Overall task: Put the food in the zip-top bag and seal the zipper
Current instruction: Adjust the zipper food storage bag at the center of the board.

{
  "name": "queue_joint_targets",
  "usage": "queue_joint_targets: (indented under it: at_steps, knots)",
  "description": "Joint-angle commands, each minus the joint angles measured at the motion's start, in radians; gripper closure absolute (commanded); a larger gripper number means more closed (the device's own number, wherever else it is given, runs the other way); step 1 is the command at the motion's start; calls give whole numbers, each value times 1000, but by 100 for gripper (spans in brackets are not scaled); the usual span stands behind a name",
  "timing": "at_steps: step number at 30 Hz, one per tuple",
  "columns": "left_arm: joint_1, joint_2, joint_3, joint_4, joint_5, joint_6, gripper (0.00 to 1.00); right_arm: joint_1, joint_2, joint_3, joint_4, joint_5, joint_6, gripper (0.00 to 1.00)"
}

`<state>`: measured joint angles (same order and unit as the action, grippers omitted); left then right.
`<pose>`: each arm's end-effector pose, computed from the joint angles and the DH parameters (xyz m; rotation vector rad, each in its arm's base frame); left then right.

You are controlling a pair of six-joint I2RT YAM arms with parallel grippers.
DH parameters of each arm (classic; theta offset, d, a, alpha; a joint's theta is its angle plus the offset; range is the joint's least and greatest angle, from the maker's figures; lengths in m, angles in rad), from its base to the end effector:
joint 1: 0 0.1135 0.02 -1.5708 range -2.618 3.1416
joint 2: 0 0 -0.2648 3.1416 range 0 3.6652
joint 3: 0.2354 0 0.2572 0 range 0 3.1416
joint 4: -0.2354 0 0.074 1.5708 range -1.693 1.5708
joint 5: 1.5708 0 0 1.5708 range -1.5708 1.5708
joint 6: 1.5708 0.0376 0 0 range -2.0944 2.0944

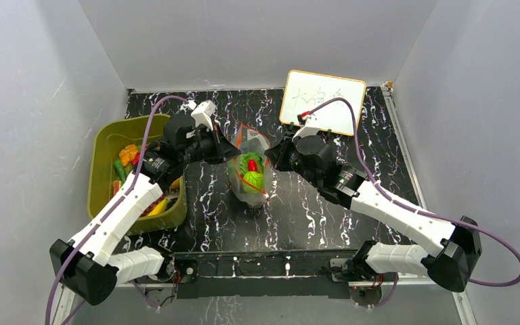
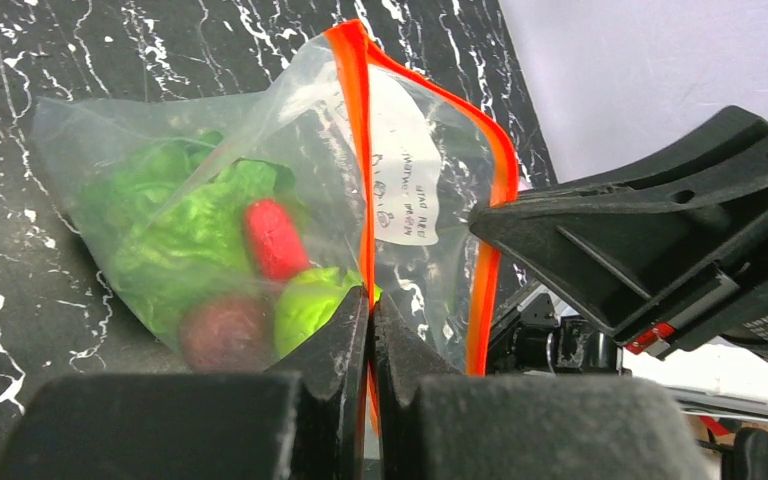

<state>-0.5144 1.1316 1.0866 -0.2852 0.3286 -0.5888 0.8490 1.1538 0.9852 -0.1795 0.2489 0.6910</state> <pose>0.2235 -0.1403 0.3663 0.1634 2.0208 -1.0380 0.1875 0.1989 0.3351 0.0169 1.9902 0.7894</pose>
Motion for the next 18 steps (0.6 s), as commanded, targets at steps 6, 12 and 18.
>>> queue_joint_targets:
  at_steps: [6,12,18]
  knots:
    - [-4,18,86,-72,-80,35,100,-1,-29,-2,64,27,-29,100]
    - [-4,2,49,-30,-67,8,100,-2,-26,-8,66,50,-65,100]
    - [-4,12,44,-66,-107,12,80,-1,-21,-7,96,4,-58,100]
